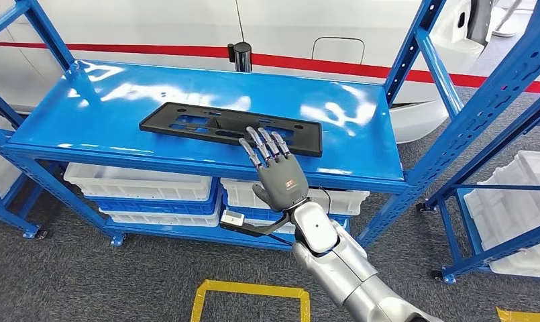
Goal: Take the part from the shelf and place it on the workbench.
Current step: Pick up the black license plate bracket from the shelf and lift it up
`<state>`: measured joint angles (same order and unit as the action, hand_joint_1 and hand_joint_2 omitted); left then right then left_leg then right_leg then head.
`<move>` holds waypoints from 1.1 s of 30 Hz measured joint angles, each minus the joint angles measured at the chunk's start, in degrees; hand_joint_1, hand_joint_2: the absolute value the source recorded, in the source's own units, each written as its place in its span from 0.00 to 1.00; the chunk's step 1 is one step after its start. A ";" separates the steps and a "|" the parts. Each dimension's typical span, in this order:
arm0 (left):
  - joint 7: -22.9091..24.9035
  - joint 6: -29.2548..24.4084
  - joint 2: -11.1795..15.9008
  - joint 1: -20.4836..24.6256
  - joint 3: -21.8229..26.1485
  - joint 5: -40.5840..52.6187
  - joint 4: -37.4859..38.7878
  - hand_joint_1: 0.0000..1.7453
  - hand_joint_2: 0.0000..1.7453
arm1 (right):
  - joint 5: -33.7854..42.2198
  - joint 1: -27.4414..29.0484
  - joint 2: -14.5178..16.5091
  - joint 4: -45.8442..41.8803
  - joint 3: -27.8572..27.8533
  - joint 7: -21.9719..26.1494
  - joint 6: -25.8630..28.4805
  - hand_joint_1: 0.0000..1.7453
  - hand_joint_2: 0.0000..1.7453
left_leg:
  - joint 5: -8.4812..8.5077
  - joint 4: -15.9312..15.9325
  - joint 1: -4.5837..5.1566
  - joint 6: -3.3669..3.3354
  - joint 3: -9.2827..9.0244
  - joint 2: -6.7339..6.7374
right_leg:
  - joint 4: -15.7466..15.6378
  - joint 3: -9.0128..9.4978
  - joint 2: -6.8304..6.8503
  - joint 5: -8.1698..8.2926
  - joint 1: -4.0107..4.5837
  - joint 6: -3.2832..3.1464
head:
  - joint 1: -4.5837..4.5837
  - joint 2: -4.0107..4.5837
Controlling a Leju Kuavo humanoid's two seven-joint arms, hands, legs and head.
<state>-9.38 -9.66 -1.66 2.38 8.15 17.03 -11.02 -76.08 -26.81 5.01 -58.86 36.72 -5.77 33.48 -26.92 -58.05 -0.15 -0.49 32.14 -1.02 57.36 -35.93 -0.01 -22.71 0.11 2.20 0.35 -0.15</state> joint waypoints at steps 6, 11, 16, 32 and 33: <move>0.02 0.05 0.05 -0.04 0.00 0.16 -0.03 0.00 0.00 | 0.00 -0.03 0.22 -0.02 -0.01 -0.02 0.00 0.00 1.00 | -2.18 -3.13 -0.35 1.40 1.10 0.20 | -0.52 1.14 0.00 -0.51 -0.45 -2.23 | 0.32 0.00; 0.09 0.11 0.06 -0.18 0.00 0.24 -0.01 0.00 0.00 | 0.00 0.20 0.43 0.18 0.00 -0.02 -0.04 0.00 1.00 | -4.78 -15.63 -0.77 2.44 9.65 0.55 | -0.69 3.15 -0.11 -1.94 -0.63 -3.13 | 0.70 0.00; 0.22 0.36 0.05 -0.11 -0.01 0.35 0.02 0.00 0.00 | 0.01 0.17 0.57 0.26 0.00 -0.01 -0.03 0.00 1.00 | 3.49 -0.80 -1.02 2.26 3.52 0.88 | -0.50 5.01 -0.34 -3.82 -0.33 -1.71 | 0.84 0.00; 0.59 0.68 -0.04 -0.07 0.01 0.84 0.00 0.00 0.00 | 0.76 0.24 0.82 1.01 0.37 0.53 0.45 0.00 1.00 | 0.30 0.07 -0.05 -0.19 0.25 0.08 | 0.05 -0.01 -0.32 -0.55 0.44 -0.93 | 0.59 0.00; 0.59 0.68 -0.05 -0.06 0.01 0.84 0.00 0.00 0.00 | 0.76 0.22 0.83 1.01 0.39 0.53 0.47 0.00 1.00 | 0.08 0.13 0.01 0.12 0.17 0.05 | -0.26 0.22 -0.36 -0.62 0.60 -1.47 | 0.60 0.00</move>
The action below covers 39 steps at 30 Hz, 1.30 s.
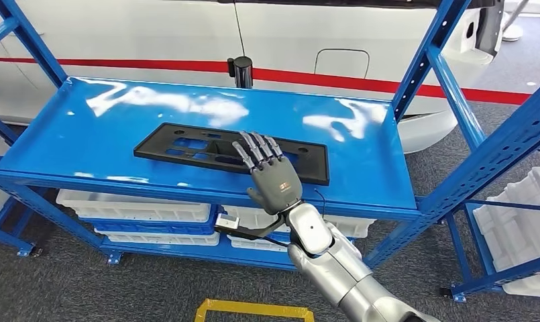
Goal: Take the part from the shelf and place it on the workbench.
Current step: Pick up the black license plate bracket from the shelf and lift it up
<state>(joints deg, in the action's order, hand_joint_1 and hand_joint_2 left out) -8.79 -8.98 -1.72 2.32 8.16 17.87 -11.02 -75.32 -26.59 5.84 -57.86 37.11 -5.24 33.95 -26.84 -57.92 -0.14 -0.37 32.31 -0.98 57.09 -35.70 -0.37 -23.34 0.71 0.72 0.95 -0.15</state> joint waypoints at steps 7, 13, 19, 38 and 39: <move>0.00 -0.05 0.12 -0.16 0.01 0.05 -0.01 0.00 0.00 | 0.02 0.19 0.44 0.13 0.06 0.02 0.14 0.00 1.00 | -5.89 -13.53 -0.58 1.97 6.93 0.43 | -0.87 2.51 0.14 -0.51 -0.82 -2.21 | 0.39 0.00; -0.08 -0.11 0.13 -0.35 0.05 0.07 0.03 0.00 0.00 | 0.05 0.66 0.44 0.35 0.09 0.06 0.12 0.00 1.00 | 2.85 -2.44 -1.27 2.64 3.98 0.66 | -0.22 4.56 -0.14 -2.86 -0.92 -0.85 | 0.52 0.00; -0.16 -0.24 0.08 -0.27 0.05 0.09 0.03 0.00 0.00 | 0.08 0.49 0.47 0.38 0.22 0.08 0.12 0.00 1.00 | 2.47 -0.32 -0.95 0.14 2.41 0.38 | 2.18 3.28 -0.09 -4.50 -1.06 0.70 | 0.38 0.00; -1.07 0.16 -0.14 -0.20 0.16 0.26 0.02 0.00 0.00 | 3.33 0.13 1.37 3.83 0.99 1.78 -1.54 0.00 1.00 | -0.02 0.59 -0.32 0.04 -0.46 -0.06 | 0.06 -0.21 -0.12 0.84 -0.38 0.17 | 0.31 0.00; -1.14 0.17 -0.16 -0.18 0.16 0.37 0.02 0.00 0.00 | 3.53 0.04 1.46 4.16 0.99 1.85 -1.54 0.00 1.00 | 0.00 0.67 -0.32 0.10 -0.51 -0.06 | 0.07 -0.21 -0.12 0.81 -0.37 0.12 | 0.31 0.00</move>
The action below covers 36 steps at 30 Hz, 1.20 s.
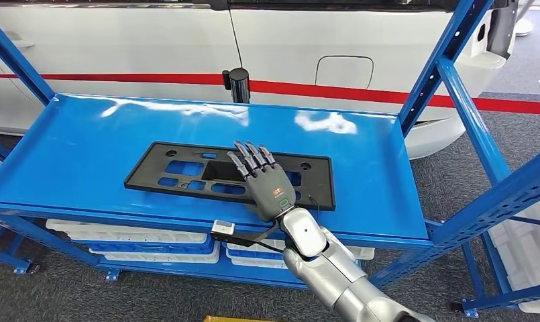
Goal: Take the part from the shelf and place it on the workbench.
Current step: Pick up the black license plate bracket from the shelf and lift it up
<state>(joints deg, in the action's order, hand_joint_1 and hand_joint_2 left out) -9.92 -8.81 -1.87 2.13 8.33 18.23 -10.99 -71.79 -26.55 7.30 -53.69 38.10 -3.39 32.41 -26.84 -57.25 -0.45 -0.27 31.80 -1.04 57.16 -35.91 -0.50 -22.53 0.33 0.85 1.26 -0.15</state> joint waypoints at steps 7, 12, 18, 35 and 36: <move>-0.04 0.00 -0.12 0.09 0.00 0.32 0.00 0.00 0.00 | 0.84 -0.75 0.46 2.05 0.00 0.35 0.01 0.00 1.00 | 0.04 0.12 -0.03 0.47 -0.09 0.08 | 0.03 0.05 0.00 -0.08 0.07 -0.16 | -0.02 0.00; -0.04 0.00 -0.17 0.12 0.00 0.41 0.00 0.00 0.00 | 1.54 -1.23 0.99 3.14 0.00 0.78 -0.20 0.00 1.00 | 0.05 0.12 0.04 0.48 -0.15 0.11 | 0.03 0.12 0.00 -0.07 -0.04 -0.16 | -0.03 0.00; -0.01 0.00 -0.23 0.21 0.00 0.84 -0.01 0.00 0.00 | 2.22 -1.97 2.13 4.79 0.02 1.28 -0.57 0.00 1.00 | 0.04 0.11 0.18 0.48 -0.20 0.11 | 0.02 0.16 0.00 -0.07 -0.12 -0.16 | -0.03 0.00; 0.01 0.00 -0.25 0.24 0.00 0.92 -0.02 0.00 0.00 | 2.30 -2.59 3.08 6.52 0.02 1.54 -0.51 0.00 1.00 | 0.04 0.11 0.18 0.48 -0.24 0.12 | 0.02 0.19 0.00 -0.08 -0.12 -0.16 | -0.03 0.00; 0.01 0.01 -0.25 0.24 0.00 0.92 -0.02 0.00 0.00 | 2.32 -2.60 3.15 6.60 0.03 1.63 -0.44 0.00 1.00 | 0.04 0.11 0.18 0.48 -0.24 0.12 | 0.02 0.19 0.00 -0.08 -0.12 -0.16 | -0.03 0.00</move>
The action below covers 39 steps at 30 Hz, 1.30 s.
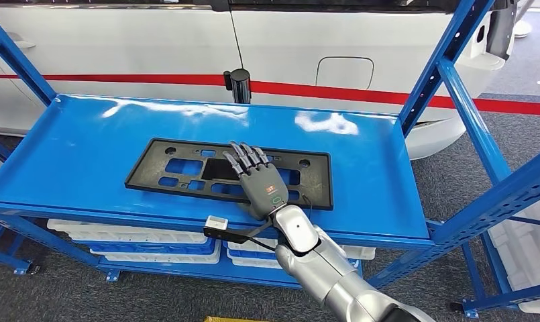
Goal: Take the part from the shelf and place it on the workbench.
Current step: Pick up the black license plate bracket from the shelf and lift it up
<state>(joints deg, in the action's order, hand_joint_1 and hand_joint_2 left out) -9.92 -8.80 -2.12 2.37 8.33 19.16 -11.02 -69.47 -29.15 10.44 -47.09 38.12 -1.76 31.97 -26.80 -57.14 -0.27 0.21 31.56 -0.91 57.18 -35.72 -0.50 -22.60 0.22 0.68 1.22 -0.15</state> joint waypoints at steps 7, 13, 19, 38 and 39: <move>0.01 -0.02 -0.02 -0.01 0.04 0.09 0.00 0.00 0.00 | 0.01 0.06 0.61 0.38 1.31 0.69 1.20 0.00 1.00 | 0.00 0.00 0.00 0.00 0.00 0.00 | 0.00 -0.01 0.00 0.00 0.00 0.00 | 0.00 0.00; -0.32 -0.26 -0.06 -0.14 1.10 0.07 0.02 0.00 0.00 | -1.91 1.19 0.35 -4.21 3.89 0.49 2.22 0.00 1.00 | 0.00 0.00 0.00 0.00 0.03 0.00 | 0.00 -0.02 0.00 -0.01 0.00 0.00 | 0.00 0.00; -0.65 -0.84 -0.10 -0.35 1.71 0.06 0.02 0.00 0.00 | -3.10 2.42 -0.70 -11.03 6.44 0.04 1.05 0.00 1.00 | -0.01 0.00 0.00 0.00 0.04 0.00 | 0.00 -0.03 0.00 -0.01 0.00 0.00 | 0.00 0.00; -0.79 -1.11 -0.21 -0.40 2.89 0.65 0.02 0.00 0.00 | -3.22 3.42 -2.41 -17.05 10.07 -0.84 -0.42 0.00 1.00 | -0.01 0.00 0.01 0.00 0.04 -0.01 | 0.00 -0.02 0.00 -0.01 -0.03 0.00 | 0.00 0.00; -0.81 -1.10 -0.21 -0.40 2.90 0.73 0.02 0.00 0.00 | -3.20 3.41 -2.43 -17.03 10.14 -0.98 -0.72 0.00 1.00 | -0.01 0.00 0.01 0.00 0.04 -0.01 | 0.00 -0.02 0.00 -0.01 -0.03 0.00 | 0.00 0.00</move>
<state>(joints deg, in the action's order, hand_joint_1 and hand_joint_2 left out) -10.73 -9.90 -2.33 1.98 11.23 19.88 -10.99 -72.67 -25.74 8.01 -64.12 48.26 -2.74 31.25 -26.82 -57.13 -0.26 0.21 31.60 -0.92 57.18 -35.74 -0.50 -22.61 0.18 0.69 1.22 -0.15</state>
